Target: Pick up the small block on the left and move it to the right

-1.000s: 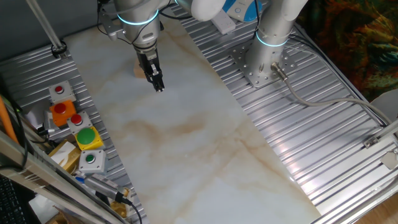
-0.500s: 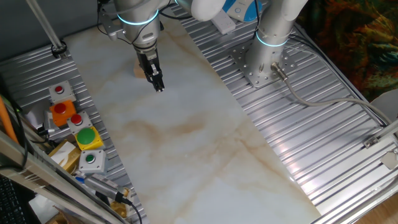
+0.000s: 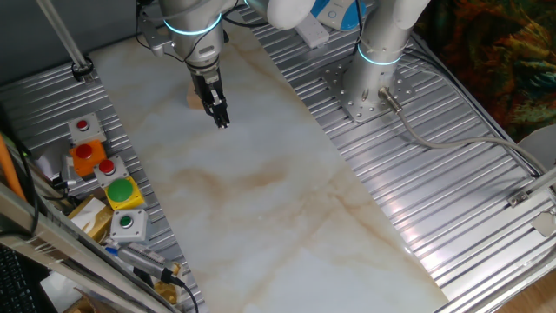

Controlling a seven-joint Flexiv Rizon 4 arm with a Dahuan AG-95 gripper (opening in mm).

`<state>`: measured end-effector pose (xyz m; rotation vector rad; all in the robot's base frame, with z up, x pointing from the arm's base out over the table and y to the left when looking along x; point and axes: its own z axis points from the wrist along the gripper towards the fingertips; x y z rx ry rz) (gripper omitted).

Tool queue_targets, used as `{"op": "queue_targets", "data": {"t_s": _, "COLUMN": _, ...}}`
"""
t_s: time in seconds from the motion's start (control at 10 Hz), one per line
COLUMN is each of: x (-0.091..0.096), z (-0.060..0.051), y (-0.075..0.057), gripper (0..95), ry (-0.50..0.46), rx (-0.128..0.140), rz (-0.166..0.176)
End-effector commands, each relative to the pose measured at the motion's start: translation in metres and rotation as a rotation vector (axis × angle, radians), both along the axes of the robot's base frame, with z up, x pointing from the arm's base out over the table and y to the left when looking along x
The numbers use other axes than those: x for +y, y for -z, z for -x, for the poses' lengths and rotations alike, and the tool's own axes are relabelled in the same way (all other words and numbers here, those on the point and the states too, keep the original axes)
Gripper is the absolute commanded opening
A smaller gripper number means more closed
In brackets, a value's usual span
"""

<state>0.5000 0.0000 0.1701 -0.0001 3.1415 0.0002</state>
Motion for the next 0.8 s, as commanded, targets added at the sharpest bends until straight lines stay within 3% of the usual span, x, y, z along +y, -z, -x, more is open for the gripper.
{"op": "queue_targets", "data": {"t_s": 0.1, "x": 0.000, "z": 0.000, "y": 0.000, "gripper": 76.0, "ry": 0.208, "rx": 0.114, "rz": 0.076}}
{"op": "queue_targets", "data": {"t_s": 0.2, "x": 0.000, "z": 0.000, "y": 0.000, "gripper": 95.0, "ry": 0.228, "rx": 0.120, "rz": 0.028}}
{"op": "queue_targets", "data": {"t_s": 0.6, "x": -0.001, "z": 0.000, "y": -0.001, "gripper": 95.0, "ry": 0.168, "rx": 0.122, "rz": 0.033}}
{"op": "queue_targets", "data": {"t_s": 0.8, "x": -0.013, "z": 0.006, "y": -0.007, "gripper": 95.0, "ry": -0.082, "rx": 0.139, "rz": 0.042}}
